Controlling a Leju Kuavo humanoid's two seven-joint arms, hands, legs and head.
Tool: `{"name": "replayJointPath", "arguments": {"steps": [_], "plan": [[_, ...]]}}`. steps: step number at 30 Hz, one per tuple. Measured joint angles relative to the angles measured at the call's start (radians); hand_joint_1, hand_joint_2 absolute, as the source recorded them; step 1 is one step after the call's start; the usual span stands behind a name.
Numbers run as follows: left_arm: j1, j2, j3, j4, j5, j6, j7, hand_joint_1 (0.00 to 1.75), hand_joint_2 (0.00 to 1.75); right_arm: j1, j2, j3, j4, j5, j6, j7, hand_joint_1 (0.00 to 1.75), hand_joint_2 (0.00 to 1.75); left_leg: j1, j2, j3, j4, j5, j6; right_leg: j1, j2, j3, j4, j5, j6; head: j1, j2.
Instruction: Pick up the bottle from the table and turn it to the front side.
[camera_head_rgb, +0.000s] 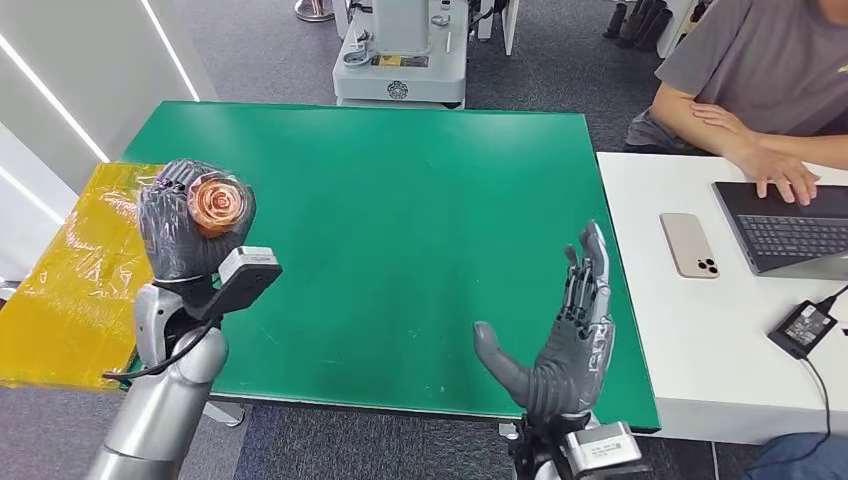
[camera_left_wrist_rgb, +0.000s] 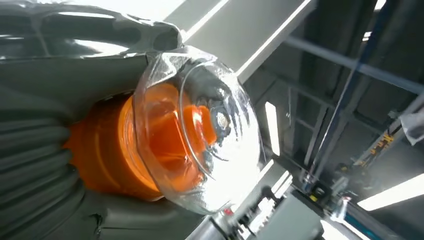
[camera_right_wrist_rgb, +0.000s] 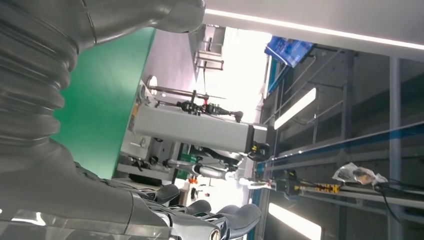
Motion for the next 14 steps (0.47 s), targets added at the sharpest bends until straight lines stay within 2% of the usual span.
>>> {"name": "replayJointPath", "arguments": {"steps": [6, 10, 14], "plan": [[-0.057, 0.102, 0.004, 0.055, -0.261, -0.080, 0.101, 1.75, 1.75, 0.016, 0.000, 0.000, -0.004, -0.004, 0.064, 0.012, 0.00, 1.75, 0.000, 0.001, 0.000, 0.000, 0.000, 0.000, 0.001, 0.001, 0.000, 0.000, 0.000, 0.000, 0.000, 0.000], [-0.097, 0.159, 0.004, 0.154, -0.400, -0.080, 0.129, 1.75, 1.75, 0.030, 0.003, -0.001, -0.004, -0.004, 0.086, 0.012, 0.00, 1.75, 0.000, 0.001, 0.000, 0.000, 0.000, -0.001, 0.001, 0.001, 0.000, 0.000, 0.000, 0.000, 0.000, 0.000], [-0.137, 0.194, 0.002, 0.252, -0.480, -0.092, 0.144, 1.75, 1.75, 0.042, 0.009, -0.003, -0.004, -0.005, 0.100, 0.012, 0.00, 1.75, 0.000, 0.002, 0.000, 0.000, 0.000, -0.001, 0.001, 0.001, 0.000, 0.000, 0.000, 0.000, 0.000, 0.000]]}}
